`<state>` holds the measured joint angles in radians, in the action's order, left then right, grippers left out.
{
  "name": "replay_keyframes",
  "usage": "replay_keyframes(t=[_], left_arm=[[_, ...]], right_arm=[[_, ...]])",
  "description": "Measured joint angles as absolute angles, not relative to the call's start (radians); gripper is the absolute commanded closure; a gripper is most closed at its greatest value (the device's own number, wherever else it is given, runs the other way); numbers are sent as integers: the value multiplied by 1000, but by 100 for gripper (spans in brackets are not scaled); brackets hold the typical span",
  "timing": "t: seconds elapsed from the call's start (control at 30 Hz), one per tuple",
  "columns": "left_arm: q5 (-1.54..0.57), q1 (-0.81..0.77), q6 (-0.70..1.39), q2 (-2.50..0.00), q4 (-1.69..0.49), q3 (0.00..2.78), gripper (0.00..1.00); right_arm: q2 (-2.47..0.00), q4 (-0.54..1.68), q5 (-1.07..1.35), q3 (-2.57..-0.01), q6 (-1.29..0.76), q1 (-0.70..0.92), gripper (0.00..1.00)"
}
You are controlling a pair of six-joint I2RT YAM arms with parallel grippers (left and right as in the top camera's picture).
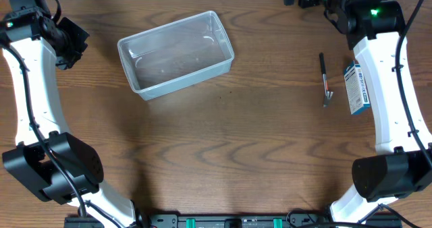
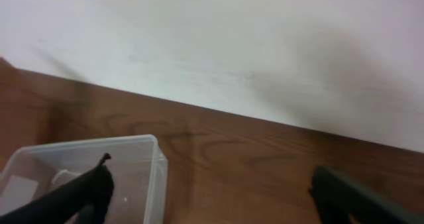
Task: Pack container
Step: 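Swing the right arm over to the container's right end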
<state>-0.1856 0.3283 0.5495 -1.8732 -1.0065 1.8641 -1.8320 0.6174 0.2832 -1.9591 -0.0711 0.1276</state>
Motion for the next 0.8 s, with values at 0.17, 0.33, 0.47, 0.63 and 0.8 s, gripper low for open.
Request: replay_keyframes(t=[0.17,0.33,0.47,0.63,0.8], left_arm=[[-186,328,546,-1873,-998,1864,89],[-188,328,543,-1873,-987,1864,83],[-189,328,543,-1873,-976,1864,83],[-188,328,543,-1873,-980,1864,77],[-189,328,543,-1873,-1011,1864,77]], right_arm=[[-1835,627,304,-1963,-59,144,38],[-1871,662,306,-1969,-48,188,50],[-1938,716,277,-1971,-41,231,57],[-2040,789,224,-1971,-19,276,66],[-2084,807,151,-1971,4,320,64]])
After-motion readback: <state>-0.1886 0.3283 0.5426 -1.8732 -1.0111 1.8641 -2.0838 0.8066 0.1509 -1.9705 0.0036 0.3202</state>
